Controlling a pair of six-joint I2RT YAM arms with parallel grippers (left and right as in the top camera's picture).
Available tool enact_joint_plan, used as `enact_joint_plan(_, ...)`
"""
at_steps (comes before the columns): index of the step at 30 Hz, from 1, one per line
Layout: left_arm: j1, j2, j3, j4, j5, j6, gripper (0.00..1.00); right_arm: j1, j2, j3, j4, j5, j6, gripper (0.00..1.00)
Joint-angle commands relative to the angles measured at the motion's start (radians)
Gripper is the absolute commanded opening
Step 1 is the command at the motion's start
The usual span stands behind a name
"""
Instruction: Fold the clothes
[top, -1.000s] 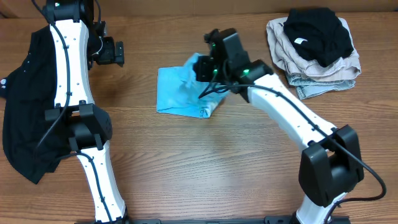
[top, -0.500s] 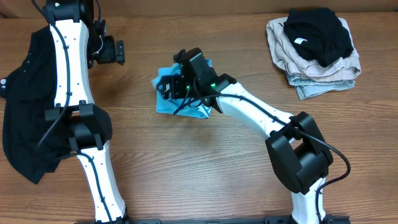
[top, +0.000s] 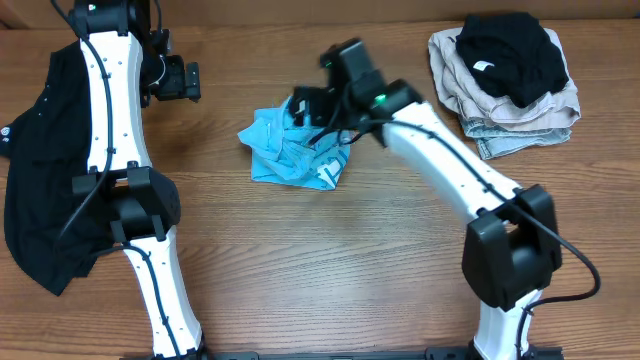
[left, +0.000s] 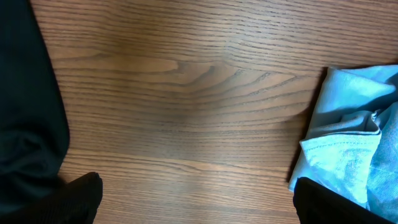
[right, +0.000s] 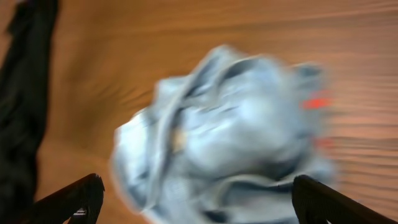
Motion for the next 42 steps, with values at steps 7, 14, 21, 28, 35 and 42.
enact_joint_plan(7,0.003,-0.023,0.006,0.002,0.046,-0.003,1.0,-0.009,0.097,0.018,0.155,0.052,-0.006,0.85)
enact_joint_plan(14,-0.027,-0.027,0.011,0.0,0.136,0.04,1.0,0.003,0.148,0.017,0.236,0.053,-0.002,0.74)
enact_joint_plan(21,-0.141,-0.152,0.068,0.007,0.111,0.046,1.0,-0.011,0.15,0.017,0.243,0.052,-0.002,0.68)
enact_joint_plan(28,-0.204,-0.386,0.093,0.085,0.001,0.047,1.0,0.003,0.157,0.017,0.298,0.069,0.008,0.25)
enact_joint_plan(35,-0.191,-0.521,0.093,0.119,-0.026,0.047,1.0,0.007,0.215,0.017,0.32,0.065,0.034,0.29)
enact_joint_plan(42,-0.185,-0.537,0.093,0.116,-0.042,0.047,1.0,0.031,0.246,0.017,0.365,0.067,0.05,0.5)
